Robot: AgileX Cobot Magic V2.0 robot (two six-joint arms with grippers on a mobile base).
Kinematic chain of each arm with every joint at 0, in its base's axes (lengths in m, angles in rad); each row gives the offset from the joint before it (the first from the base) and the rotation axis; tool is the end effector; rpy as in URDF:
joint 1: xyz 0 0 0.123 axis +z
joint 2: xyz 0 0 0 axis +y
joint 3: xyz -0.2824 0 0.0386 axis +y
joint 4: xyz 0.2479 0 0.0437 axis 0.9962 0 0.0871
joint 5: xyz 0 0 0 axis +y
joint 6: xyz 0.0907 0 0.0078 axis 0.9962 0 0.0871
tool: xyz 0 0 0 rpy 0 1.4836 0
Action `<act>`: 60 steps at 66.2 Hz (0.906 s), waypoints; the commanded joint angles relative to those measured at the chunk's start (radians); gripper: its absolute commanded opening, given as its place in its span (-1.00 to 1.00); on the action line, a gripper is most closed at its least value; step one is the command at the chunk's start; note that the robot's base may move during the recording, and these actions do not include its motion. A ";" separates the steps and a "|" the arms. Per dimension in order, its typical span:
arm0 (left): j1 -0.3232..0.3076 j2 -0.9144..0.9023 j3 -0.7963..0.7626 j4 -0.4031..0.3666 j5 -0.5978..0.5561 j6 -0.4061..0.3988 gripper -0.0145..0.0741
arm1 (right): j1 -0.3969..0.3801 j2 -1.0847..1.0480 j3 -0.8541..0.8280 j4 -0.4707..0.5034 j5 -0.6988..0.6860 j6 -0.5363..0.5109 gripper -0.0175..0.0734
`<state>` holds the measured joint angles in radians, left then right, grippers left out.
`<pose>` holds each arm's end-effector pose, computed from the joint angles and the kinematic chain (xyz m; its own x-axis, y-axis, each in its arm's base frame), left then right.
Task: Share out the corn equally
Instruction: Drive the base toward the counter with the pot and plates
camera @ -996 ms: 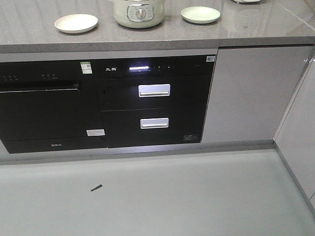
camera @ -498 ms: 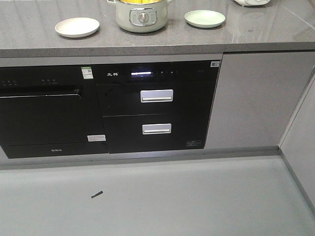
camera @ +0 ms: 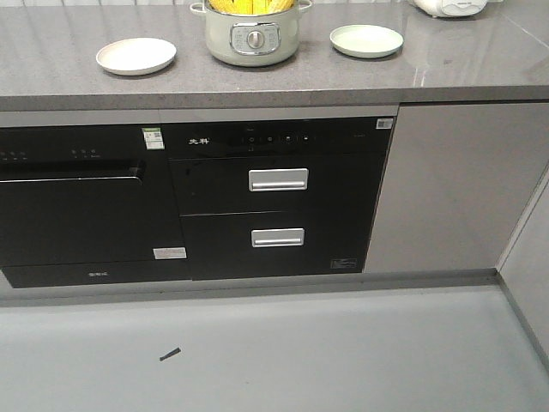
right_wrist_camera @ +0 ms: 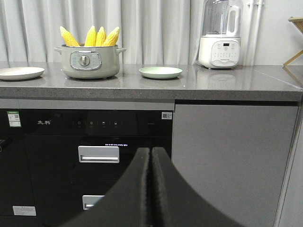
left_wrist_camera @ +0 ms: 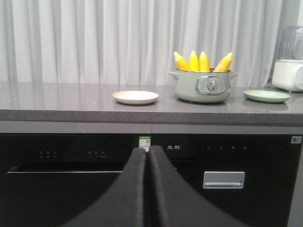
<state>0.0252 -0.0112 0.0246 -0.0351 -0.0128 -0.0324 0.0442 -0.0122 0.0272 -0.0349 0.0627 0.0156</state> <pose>0.0563 0.0015 0.2066 0.0880 -0.0652 -0.9940 -0.0198 0.9975 -0.0672 0.0567 0.0023 0.1989 0.0103 -0.0188 -0.9998 -0.0418 0.9989 -0.0192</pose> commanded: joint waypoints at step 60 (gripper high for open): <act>0.004 -0.016 -0.016 -0.007 -0.079 -0.001 -0.69 | -0.004 -0.008 0.008 -0.003 -0.069 -0.004 -0.63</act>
<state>0.0252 -0.0112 0.0246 -0.0351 -0.0128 -0.0324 0.0442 -0.0122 0.0272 -0.0349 0.0627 0.0156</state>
